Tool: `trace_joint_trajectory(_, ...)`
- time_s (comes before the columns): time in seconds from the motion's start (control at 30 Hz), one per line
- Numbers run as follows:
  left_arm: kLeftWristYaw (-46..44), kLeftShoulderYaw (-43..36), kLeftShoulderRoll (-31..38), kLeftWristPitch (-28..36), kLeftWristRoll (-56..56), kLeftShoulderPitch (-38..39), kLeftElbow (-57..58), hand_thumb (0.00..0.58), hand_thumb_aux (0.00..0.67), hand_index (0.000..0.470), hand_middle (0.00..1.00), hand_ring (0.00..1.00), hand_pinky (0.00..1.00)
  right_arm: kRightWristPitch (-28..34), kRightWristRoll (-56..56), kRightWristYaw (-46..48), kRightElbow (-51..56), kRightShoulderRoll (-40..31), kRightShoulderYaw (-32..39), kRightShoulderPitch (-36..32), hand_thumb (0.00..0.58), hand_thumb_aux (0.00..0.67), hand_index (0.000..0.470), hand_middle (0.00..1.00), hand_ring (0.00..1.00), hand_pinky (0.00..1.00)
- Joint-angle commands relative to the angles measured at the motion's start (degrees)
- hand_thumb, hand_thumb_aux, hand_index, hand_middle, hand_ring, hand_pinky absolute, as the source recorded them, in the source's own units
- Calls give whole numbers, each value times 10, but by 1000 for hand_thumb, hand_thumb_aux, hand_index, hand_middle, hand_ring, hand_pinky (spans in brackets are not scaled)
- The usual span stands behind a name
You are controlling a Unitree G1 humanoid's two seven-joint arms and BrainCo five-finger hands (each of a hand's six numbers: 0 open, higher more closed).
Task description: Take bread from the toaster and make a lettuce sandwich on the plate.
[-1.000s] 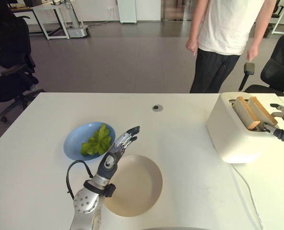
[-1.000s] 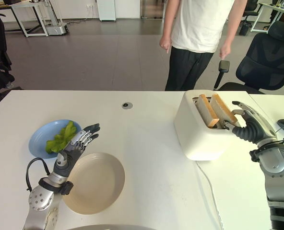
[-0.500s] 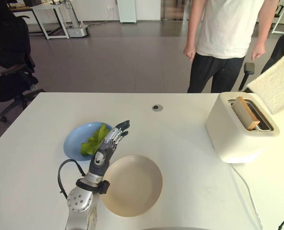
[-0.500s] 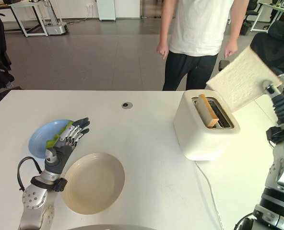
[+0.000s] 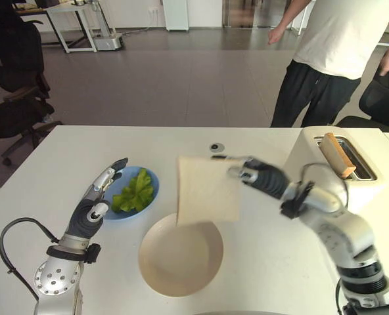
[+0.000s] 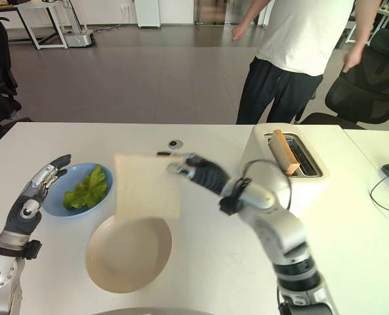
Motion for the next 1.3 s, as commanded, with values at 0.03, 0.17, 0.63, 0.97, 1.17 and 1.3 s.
trace_joint_trajectory(0.03, 1, 12, 3, 6, -14, -11, 45, 0, 0, 0, 0, 0, 0, -70, -122, 12, 52, 8, 122, 20, 580, 670, 470, 0, 0, 0)
trace_joint_trajectory(0.17, -15, 16, -10, 6, -82, -19, 65, 0, 0, 0, 0, 0, 0, -141, -224, 12, 115, 22, 195, 26, 580, 670, 470, 0, 0, 0)
trace_joint_trajectory(0.63, 119, -3, 49, 28, 221, -72, 184, 0, 0, 0, 0, 0, 0, -251, -328, -31, 123, 66, 154, 48, 0, 0, 0, 0, 0, 0)
trace_joint_trajectory(0.97, 193, -136, 151, 125, 439, -202, 359, 140, 87, 61, 0, 0, 0, -293, -353, -35, 132, 66, 136, 97, 0, 0, 0, 0, 0, 0)
trace_joint_trajectory(1.17, 195, -183, 173, 137, 455, -206, 381, 363, 260, 182, 0, 0, 0, -302, -358, -33, 133, 73, 126, 100, 0, 0, 0, 0, 0, 0)
trace_joint_trajectory(1.3, 189, -198, 175, 142, 448, -203, 369, 398, 294, 206, 0, 0, 0, -304, -359, -31, 131, 75, 122, 100, 0, 0, 0, 0, 0, 0)
